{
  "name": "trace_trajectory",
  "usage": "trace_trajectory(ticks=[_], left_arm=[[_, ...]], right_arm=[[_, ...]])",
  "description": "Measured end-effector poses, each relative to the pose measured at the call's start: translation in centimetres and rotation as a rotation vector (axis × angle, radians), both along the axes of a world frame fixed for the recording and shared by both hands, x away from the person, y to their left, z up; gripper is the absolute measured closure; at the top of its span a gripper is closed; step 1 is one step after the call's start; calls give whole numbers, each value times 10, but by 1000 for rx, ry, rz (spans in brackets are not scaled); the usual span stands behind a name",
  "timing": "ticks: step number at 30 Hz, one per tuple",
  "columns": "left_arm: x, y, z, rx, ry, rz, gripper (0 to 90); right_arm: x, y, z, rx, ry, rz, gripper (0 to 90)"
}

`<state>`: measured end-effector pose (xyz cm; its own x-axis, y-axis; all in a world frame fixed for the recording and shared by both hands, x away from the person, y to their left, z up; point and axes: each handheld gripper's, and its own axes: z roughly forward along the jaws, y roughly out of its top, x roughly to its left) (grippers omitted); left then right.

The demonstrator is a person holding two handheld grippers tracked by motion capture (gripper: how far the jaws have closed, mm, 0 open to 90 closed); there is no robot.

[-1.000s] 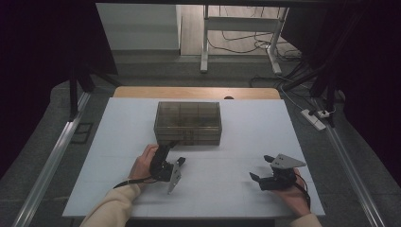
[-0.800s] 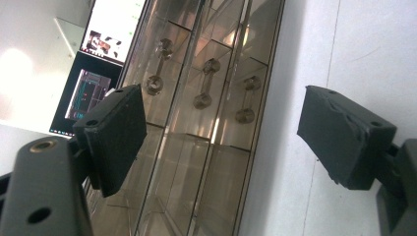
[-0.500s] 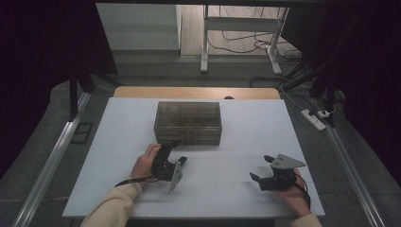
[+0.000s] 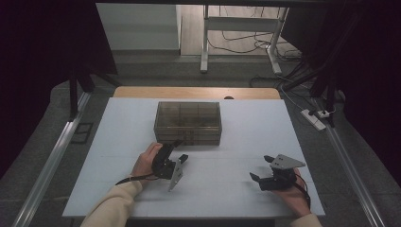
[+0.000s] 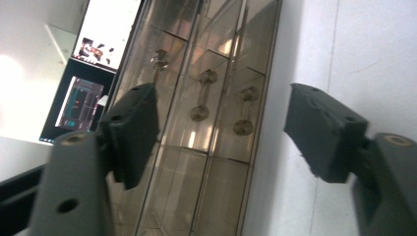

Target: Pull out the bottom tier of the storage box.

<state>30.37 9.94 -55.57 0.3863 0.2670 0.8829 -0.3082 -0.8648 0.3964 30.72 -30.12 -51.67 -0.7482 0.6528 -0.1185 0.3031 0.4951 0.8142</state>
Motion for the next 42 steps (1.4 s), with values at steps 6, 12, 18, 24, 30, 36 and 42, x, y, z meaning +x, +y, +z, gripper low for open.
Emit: trace_trajectory(ticks=[6, 12, 18, 24, 30, 36, 42], left_arm=[[1, -1, -1, 19, 6, -16, 346], [3, -2, -3, 36, 1, -26, 360], [6, 0, -3, 31, 5, -28, 398], [8, 0, -4, 39, 9, -30, 413], [11, 0, -6, 59, 9, -35, 427], [13, -1, -6, 65, 12, -39, 436], [16, -2, -7, 59, 12, -48, 439]], right_arm=[[0, 0, 0, -2, -1, -1, 122], [0, 0, 0, -7, -1, -2, 122], [0, 0, 0, -6, 0, -2, 123], [0, 0, 0, -9, -3, -4, 124], [-1, 0, 0, -19, -7, -9, 124], [-1, -1, 1, -10, -10, -8, 125], [-1, -3, 1, -8, -13, -19, 126]])
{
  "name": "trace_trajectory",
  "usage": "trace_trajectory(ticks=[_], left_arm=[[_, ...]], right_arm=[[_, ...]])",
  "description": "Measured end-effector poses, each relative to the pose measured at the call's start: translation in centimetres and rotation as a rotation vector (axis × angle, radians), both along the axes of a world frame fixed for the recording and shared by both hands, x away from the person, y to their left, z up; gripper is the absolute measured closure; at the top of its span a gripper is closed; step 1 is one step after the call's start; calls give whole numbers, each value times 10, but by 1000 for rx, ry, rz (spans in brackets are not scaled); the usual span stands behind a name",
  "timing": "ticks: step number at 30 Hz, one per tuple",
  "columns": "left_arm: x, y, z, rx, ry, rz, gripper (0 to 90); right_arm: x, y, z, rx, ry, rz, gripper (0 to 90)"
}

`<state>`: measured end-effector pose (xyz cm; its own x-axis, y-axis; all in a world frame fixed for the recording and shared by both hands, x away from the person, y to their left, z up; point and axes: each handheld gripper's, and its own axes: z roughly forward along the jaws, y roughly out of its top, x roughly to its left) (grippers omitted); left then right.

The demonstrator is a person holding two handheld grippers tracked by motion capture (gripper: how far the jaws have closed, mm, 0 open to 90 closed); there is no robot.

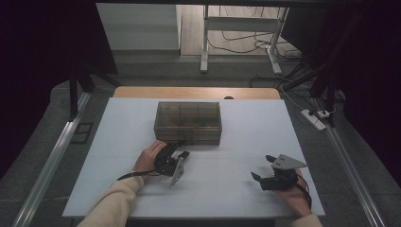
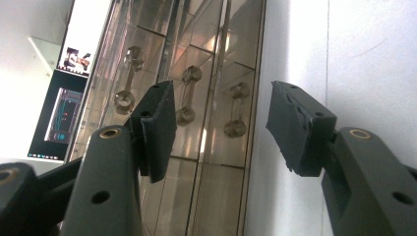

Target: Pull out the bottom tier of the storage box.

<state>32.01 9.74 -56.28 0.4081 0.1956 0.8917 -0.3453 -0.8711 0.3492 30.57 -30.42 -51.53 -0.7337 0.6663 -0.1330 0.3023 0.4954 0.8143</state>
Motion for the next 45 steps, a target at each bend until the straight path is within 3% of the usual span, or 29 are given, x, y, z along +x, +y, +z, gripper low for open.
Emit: trace_trajectory(ticks=[14, 45], left_arm=[[2, -3, -3, 22, -5, -25, 480], [10, -5, -13, 67, -11, -24, 573]], right_arm=[[0, 1, -1, -3, 0, 2, 127], [0, 1, -2, -12, 1, 0, 129]])
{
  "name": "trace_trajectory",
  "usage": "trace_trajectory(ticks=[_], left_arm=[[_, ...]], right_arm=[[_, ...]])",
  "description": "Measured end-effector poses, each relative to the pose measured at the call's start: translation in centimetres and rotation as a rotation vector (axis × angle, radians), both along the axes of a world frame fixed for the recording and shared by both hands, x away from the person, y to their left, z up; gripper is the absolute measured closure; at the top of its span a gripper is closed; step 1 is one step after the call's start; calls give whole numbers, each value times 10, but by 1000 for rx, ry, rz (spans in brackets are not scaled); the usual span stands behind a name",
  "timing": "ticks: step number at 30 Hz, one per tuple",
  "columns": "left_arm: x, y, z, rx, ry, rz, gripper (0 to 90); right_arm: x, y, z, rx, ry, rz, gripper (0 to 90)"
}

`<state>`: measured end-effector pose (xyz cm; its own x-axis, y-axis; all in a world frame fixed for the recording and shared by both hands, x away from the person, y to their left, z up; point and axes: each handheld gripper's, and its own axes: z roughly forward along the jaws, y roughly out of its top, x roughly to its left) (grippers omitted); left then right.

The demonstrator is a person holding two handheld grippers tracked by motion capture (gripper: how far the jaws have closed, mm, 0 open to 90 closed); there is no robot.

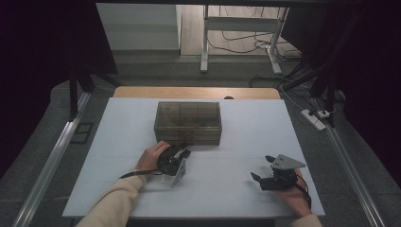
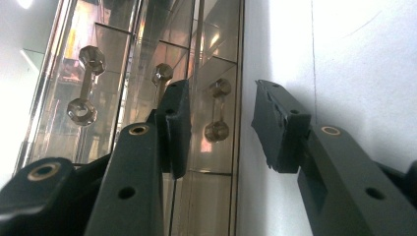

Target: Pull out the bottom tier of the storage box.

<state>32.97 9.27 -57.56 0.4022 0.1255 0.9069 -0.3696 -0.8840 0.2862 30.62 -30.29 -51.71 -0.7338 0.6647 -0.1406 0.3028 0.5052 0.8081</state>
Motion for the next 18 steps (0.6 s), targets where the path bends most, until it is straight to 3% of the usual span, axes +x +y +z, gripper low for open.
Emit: trace_trajectory(ticks=[18], left_arm=[[6, 0, -3, 15, -15, 10, 636]], right_arm=[[1, 0, -1, -8, 5, 1, 131]])
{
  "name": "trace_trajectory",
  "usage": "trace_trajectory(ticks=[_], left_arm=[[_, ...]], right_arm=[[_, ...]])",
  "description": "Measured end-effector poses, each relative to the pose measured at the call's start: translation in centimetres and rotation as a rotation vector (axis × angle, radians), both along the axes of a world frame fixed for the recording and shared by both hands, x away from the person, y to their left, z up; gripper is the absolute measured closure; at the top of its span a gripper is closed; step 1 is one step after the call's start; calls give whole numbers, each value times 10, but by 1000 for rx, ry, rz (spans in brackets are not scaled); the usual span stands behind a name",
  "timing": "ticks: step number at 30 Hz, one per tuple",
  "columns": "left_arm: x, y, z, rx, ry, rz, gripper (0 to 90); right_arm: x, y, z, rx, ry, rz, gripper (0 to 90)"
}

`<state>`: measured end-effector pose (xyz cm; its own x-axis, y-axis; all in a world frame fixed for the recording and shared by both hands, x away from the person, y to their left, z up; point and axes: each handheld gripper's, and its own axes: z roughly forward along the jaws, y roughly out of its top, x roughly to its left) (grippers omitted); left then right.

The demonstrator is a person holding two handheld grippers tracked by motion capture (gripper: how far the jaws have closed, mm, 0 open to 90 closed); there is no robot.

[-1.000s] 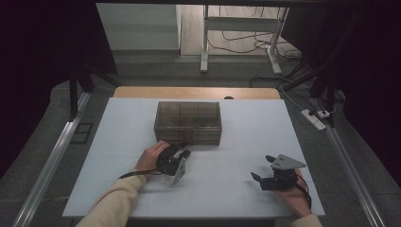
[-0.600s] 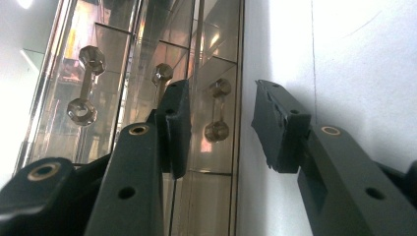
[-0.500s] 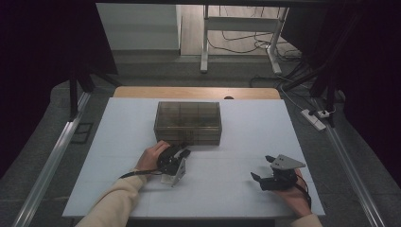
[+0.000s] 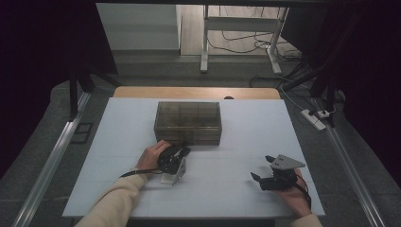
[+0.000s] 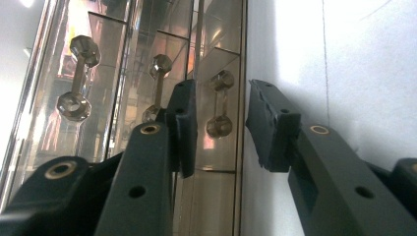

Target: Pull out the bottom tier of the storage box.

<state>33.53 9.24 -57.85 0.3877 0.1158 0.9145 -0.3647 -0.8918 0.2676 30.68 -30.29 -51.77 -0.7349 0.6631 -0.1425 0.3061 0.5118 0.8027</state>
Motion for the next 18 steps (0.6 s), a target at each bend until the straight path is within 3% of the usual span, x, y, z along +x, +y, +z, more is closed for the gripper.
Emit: trace_trajectory(ticks=[18], left_arm=[[3, 0, -4, 19, -18, 7, 694]], right_arm=[[0, 0, 0, -7, 1, 1, 132]])
